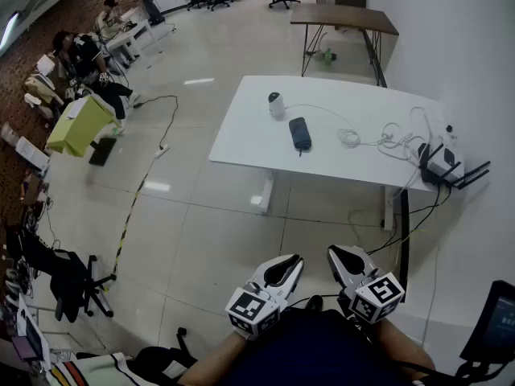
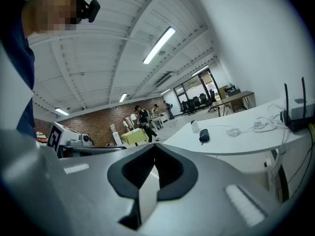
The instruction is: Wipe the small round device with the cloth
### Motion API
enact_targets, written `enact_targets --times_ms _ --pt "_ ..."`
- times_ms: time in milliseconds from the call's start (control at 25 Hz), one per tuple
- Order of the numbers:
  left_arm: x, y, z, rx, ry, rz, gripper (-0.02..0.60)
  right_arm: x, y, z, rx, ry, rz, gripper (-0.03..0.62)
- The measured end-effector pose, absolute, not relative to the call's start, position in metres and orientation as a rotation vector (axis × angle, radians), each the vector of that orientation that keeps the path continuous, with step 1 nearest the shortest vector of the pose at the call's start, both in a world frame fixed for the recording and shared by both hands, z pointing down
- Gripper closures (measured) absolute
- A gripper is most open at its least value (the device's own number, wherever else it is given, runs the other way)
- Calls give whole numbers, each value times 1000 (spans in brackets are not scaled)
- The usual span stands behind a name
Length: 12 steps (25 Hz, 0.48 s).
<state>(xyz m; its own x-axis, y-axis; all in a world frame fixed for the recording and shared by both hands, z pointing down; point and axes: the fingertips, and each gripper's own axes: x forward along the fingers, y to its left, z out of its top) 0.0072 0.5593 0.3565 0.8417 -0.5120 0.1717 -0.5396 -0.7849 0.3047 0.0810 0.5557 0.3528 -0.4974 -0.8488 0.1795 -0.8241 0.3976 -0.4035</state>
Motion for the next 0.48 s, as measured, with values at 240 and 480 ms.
enact_targets --times_ms 240,480 --pt "8 561 359 2660 -813 130 541 89 552 358 -1548 2560 -732 585" --pt "3 536 367 2635 -851 130 541 91 526 369 -1570 2547 -764 585"
